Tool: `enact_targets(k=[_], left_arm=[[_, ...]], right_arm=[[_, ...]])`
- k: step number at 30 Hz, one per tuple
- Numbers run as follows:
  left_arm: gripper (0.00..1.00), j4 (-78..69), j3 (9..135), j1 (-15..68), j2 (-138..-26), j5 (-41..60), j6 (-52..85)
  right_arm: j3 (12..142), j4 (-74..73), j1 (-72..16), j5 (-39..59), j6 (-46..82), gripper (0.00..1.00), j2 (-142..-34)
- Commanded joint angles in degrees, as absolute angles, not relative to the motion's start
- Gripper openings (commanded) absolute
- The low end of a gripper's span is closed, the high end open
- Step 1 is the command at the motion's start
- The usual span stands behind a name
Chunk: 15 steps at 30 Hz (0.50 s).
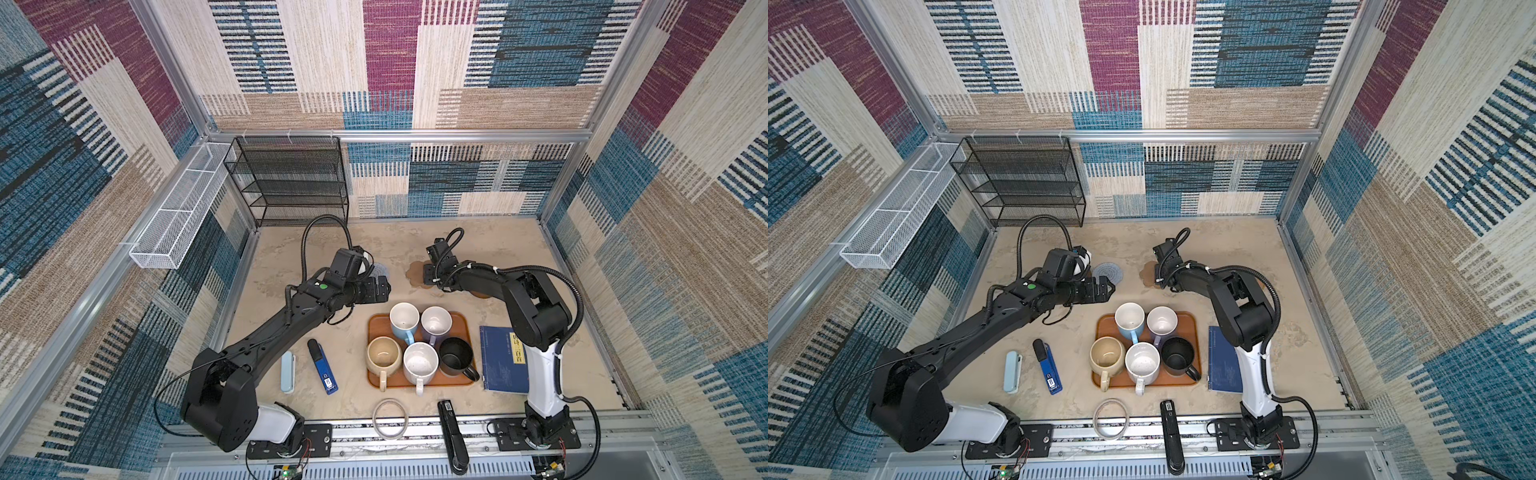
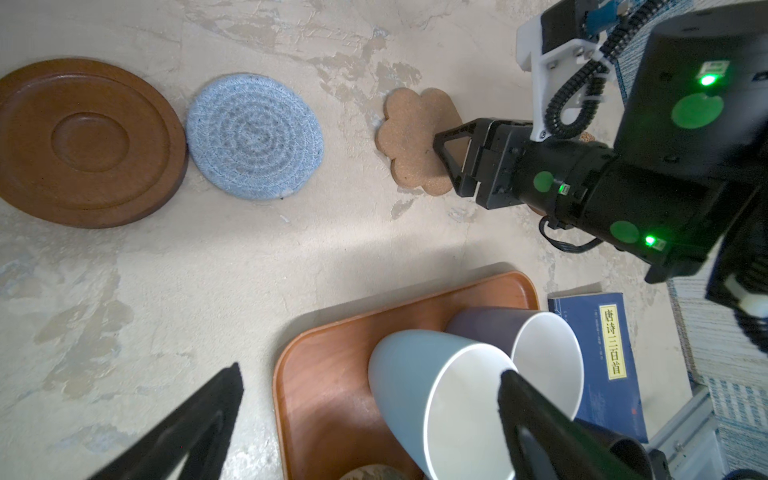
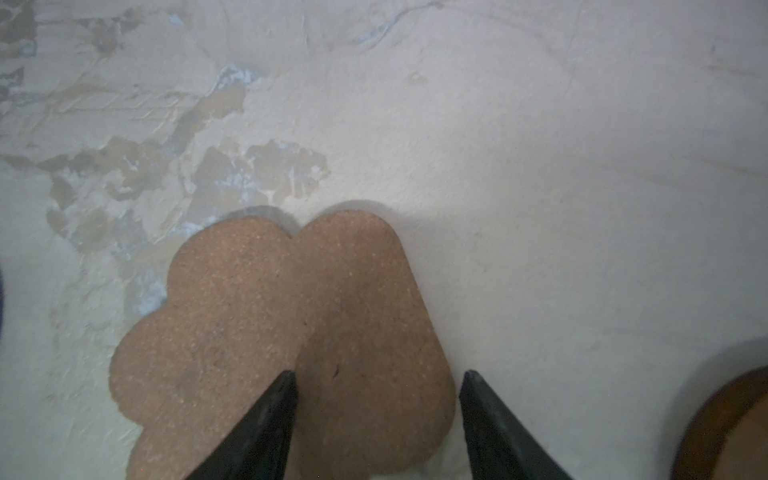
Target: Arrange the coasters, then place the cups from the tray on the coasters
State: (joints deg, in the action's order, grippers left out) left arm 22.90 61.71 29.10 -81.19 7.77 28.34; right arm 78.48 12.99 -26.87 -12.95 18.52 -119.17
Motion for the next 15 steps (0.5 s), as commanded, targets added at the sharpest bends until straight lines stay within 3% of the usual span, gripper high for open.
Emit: enact_targets(k=[1, 12, 15], left_arm=[[0.98, 21.2, 61.6, 29.1, -80.6, 8.3, 28.9], [0.99, 22.1, 62.1, 29.1, -78.9, 9.9, 29.1], [0.98, 23.7, 63.2, 29.0, -77.7, 9.8, 28.7]], right_arm=[[80.5, 16.5, -26.9, -11.5, 17.8, 0.69, -118.8], [78.7, 16.2, -27.1, -13.7, 18.8, 0.84, -108.9], [74.9, 15.7, -27.1, -15.9, 19.3, 0.99, -103.3]])
